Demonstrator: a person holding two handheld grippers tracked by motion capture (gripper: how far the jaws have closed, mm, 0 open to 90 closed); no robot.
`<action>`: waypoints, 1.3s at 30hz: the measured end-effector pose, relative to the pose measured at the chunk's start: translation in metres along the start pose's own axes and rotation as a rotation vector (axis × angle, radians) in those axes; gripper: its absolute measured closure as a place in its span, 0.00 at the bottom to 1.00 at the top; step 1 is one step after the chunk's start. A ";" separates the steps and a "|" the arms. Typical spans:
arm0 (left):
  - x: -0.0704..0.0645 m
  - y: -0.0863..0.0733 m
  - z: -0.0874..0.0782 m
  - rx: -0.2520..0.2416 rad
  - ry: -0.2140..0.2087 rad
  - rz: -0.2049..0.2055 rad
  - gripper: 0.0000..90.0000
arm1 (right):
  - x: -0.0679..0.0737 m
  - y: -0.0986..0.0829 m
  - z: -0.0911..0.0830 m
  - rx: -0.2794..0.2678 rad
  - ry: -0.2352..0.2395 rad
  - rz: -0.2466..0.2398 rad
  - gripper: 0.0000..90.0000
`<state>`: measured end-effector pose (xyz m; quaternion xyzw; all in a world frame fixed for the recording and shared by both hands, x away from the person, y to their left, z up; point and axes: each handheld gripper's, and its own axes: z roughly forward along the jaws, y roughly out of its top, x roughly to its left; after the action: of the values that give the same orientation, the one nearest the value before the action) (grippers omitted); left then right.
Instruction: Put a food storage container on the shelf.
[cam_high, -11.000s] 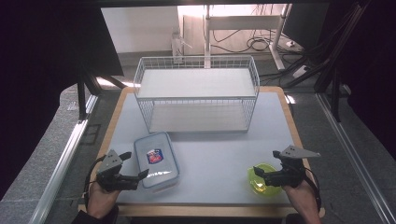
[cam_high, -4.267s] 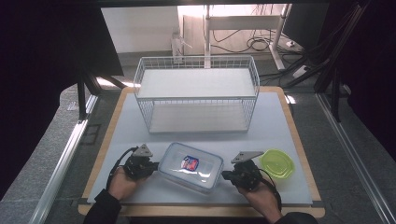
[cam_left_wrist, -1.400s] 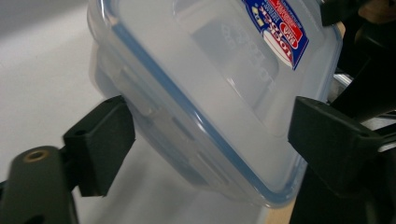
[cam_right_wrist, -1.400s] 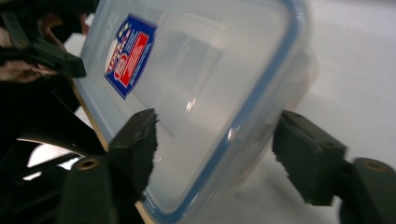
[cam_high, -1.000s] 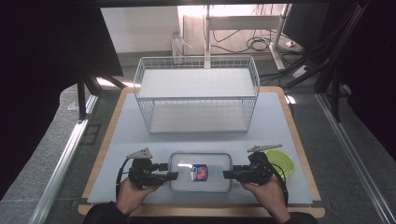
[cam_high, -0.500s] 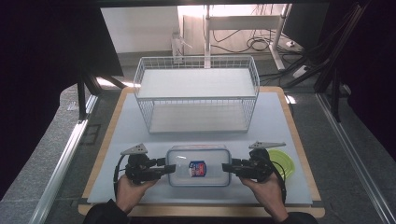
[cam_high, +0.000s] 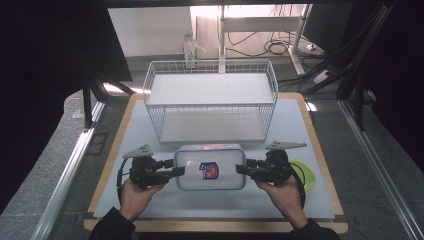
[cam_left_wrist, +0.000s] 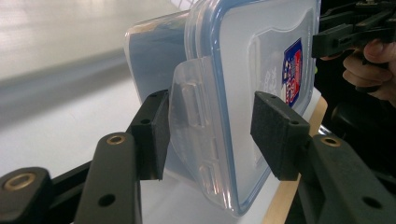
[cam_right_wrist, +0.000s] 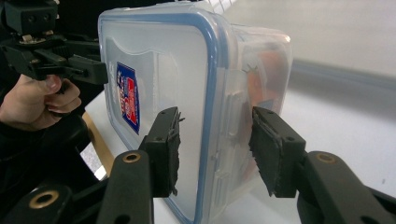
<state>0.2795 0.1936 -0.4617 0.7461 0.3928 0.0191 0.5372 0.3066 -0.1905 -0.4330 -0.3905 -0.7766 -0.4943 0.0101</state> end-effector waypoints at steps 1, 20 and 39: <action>0.000 0.003 -0.001 -0.003 0.002 0.003 0.54 | 0.001 0.006 0.000 -0.010 0.000 -0.005 0.60; -0.002 0.071 -0.013 -0.046 0.038 0.059 0.54 | -0.002 0.063 -0.012 -0.088 0.007 -0.031 0.60; 0.010 0.133 -0.024 -0.077 0.042 0.086 0.54 | 0.000 0.126 -0.019 -0.132 -0.012 -0.056 0.59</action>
<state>0.3510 0.2030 -0.3472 0.7405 0.3707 0.0728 0.5558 0.3774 -0.1793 -0.3277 -0.3714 -0.7528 -0.5424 -0.0341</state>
